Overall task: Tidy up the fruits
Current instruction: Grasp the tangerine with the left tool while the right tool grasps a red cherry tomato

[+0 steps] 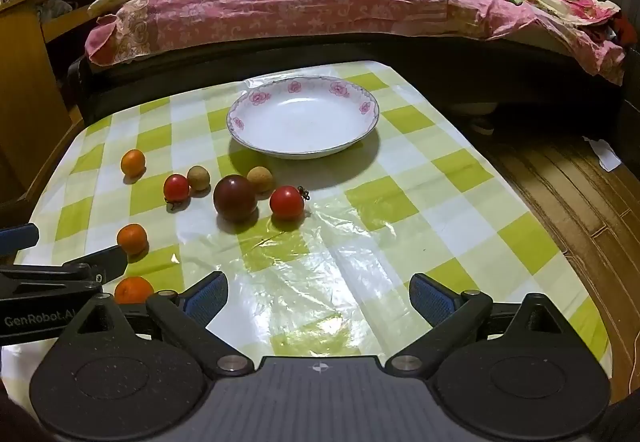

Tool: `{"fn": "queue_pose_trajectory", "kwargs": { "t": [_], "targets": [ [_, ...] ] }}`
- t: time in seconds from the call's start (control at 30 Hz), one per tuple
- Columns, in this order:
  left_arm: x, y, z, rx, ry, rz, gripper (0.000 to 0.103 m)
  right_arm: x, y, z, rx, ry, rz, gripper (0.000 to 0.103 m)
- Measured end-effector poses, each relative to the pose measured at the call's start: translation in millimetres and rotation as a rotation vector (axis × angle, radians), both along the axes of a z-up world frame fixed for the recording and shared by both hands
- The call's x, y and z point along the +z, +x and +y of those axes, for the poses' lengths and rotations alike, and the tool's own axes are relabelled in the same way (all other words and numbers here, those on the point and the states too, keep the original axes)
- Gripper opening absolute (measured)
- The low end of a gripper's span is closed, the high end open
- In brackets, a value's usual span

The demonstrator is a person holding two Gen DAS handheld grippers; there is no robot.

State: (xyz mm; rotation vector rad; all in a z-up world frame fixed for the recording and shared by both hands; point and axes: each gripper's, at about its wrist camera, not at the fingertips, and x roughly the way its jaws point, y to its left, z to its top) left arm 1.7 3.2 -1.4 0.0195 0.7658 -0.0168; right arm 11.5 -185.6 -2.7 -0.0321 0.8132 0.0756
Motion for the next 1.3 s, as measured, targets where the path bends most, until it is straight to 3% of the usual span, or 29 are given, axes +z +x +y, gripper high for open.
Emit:
{"fn": "queue_pose_trajectory", "kwargs": {
  "t": [0.57, 1.07, 1.23, 1.3],
  "targets": [
    [-8, -11, 6, -0.01, 0.011, -0.007, 0.103, -7, 5, 9, 0.031, 0.012, 0.032, 0.083],
    [-22, -5, -4, -0.084, 0.018, 0.044, 0.103, -14, 11, 7, 0.025, 0.004, 0.054, 0.082],
    [-26, -4, -10, -0.104, 0.032, 0.055, 0.089, -14, 13, 4, 0.021, 0.017, 0.057, 0.082],
    [-27, -3, -10, -0.113, 0.02, 0.062, 0.078, -14, 14, 2, 0.02, 0.018, 0.06, 0.082]
  ]
}}
